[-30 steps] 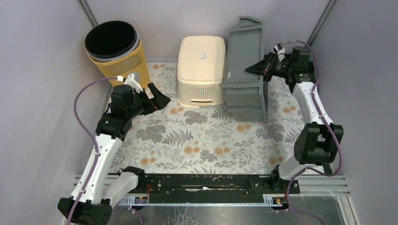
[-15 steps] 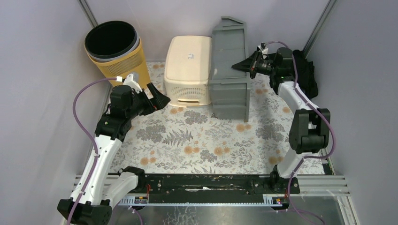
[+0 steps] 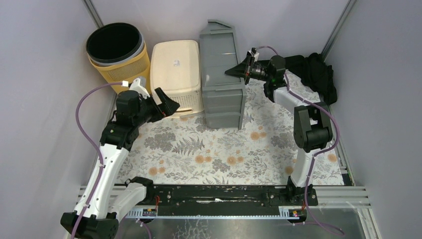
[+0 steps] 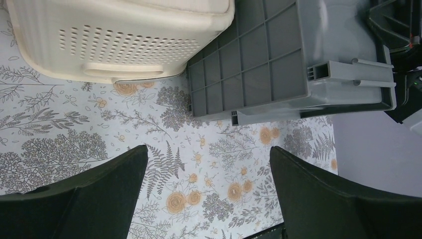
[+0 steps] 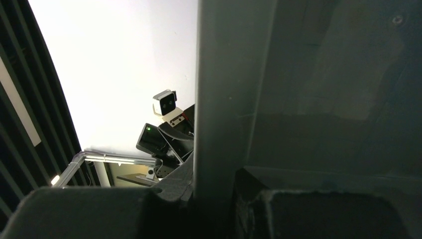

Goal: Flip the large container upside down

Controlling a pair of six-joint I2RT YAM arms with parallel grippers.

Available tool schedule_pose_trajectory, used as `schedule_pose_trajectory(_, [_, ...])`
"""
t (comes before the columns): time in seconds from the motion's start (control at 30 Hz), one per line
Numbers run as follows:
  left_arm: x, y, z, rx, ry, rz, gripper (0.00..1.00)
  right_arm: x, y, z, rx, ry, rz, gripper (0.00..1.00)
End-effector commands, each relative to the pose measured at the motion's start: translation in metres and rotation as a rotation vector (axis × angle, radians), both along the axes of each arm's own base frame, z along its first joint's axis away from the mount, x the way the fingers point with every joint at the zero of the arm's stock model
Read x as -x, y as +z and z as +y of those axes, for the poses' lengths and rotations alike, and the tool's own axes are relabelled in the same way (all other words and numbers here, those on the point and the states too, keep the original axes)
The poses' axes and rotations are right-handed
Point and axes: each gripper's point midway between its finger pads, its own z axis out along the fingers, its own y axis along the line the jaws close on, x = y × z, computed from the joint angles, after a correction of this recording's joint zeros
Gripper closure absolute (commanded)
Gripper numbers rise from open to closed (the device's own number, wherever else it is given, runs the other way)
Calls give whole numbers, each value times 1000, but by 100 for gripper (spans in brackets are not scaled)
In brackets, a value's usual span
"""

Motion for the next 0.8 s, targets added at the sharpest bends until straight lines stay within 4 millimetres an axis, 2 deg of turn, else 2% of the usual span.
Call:
schedule_pose_trajectory(0.0, [-1, 22, 1, -4, 6, -63, 0, 30, 72, 11, -108, 50, -330, 100])
schedule_pose_trajectory(0.2, [-2, 24, 2, -5, 7, -63, 0, 33, 79, 7, -151, 16, -320, 100])
schedule_pose_trajectory(0.47, [-3, 24, 1, -7, 6, -61, 0, 34, 98, -5, -222, 9, -319, 100])
schedule_pose_trajectory(0.67, [-4, 23, 1, -5, 7, -57, 0, 34, 97, -28, -344, 9, -290, 100])
schedule_pose_trajectory(0.77, [-5, 22, 0, -4, 4, -55, 0, 31, 84, -38, -360, -17, -267, 100])
